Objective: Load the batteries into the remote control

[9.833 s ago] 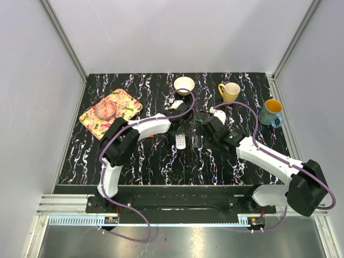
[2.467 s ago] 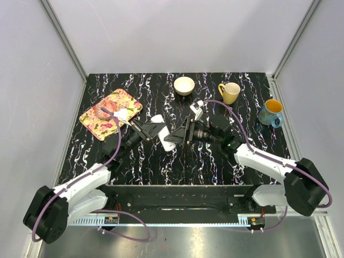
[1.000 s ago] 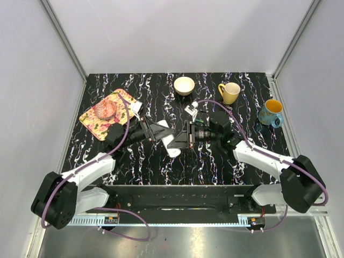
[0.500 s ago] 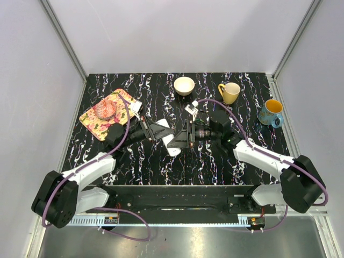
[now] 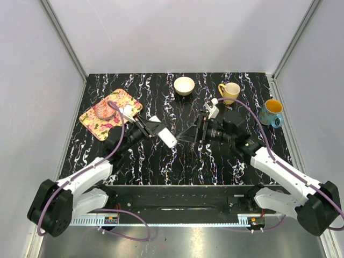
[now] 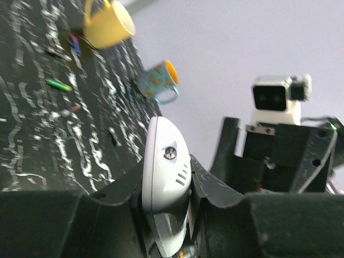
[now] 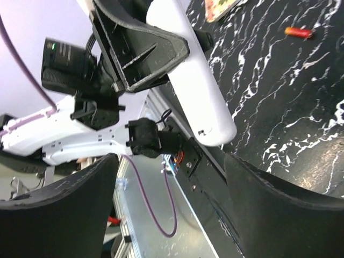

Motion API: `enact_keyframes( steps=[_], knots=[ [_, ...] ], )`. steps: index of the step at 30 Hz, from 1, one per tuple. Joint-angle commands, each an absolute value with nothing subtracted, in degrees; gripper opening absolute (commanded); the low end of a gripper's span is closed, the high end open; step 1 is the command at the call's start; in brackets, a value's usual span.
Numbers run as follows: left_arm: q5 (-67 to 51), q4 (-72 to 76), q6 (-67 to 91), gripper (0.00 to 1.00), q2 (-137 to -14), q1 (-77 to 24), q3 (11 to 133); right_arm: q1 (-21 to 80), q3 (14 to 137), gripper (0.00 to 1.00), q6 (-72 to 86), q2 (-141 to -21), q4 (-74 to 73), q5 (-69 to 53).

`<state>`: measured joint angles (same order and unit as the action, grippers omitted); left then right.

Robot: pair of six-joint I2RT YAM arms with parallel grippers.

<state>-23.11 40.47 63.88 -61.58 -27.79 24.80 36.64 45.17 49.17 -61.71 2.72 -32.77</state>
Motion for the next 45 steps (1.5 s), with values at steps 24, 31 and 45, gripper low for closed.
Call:
enact_keyframes(
  steps=[24, 31, 45],
  knots=[
    [8.96, 40.43, 54.05, 0.00, -54.40, -35.24, 20.74, 41.40, 49.04, 0.75, 59.23, -75.67, 13.61, -21.79],
    [8.70, 40.78, 53.44, 0.00, -54.75, -35.42, 20.57, 41.40, 49.39, 0.73, 60.29, -77.25, 15.73, -22.67],
    [8.97, 42.10, 53.79, 0.00, -55.11, -35.86, 20.13, 41.40, 48.52, 0.68, 61.70, -78.84, 18.28, -23.11]
  ],
)
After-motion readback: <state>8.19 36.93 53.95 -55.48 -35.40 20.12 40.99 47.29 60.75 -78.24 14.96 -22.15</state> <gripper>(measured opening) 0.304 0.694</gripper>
